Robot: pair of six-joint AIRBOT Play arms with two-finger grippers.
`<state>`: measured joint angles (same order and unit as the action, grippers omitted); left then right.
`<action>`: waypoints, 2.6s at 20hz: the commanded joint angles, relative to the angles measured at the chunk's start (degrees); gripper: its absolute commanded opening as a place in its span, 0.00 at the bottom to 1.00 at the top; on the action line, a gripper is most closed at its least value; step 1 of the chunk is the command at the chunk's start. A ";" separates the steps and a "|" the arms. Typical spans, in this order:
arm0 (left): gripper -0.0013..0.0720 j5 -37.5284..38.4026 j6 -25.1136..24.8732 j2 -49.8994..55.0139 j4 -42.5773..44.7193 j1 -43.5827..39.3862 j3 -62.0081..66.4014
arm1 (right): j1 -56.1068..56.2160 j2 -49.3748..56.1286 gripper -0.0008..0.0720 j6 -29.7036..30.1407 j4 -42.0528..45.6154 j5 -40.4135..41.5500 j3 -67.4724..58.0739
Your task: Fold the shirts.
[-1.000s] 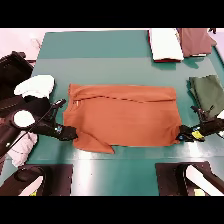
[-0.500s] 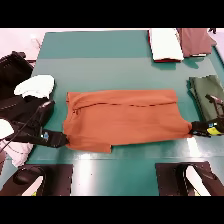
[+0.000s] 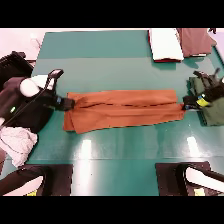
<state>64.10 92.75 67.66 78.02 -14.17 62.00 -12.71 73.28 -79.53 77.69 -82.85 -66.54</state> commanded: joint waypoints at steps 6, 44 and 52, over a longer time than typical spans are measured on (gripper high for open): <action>0.06 -9.05 2.25 13.68 2.56 2.84 13.60 | 1.16 16.28 0.04 -1.38 -3.69 -0.09 -17.49; 0.05 -15.08 -0.20 42.10 -21.18 -17.90 32.33 | 10.56 3.28 0.03 5.92 -31.67 2.71 -26.36; 0.05 -4.63 -0.24 39.69 -13.38 -11.74 41.07 | 23.50 3.56 0.03 2.38 -31.76 8.26 -30.25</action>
<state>54.17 92.53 108.79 60.99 -29.08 98.67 6.09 76.82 -75.83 46.04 -77.36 -95.94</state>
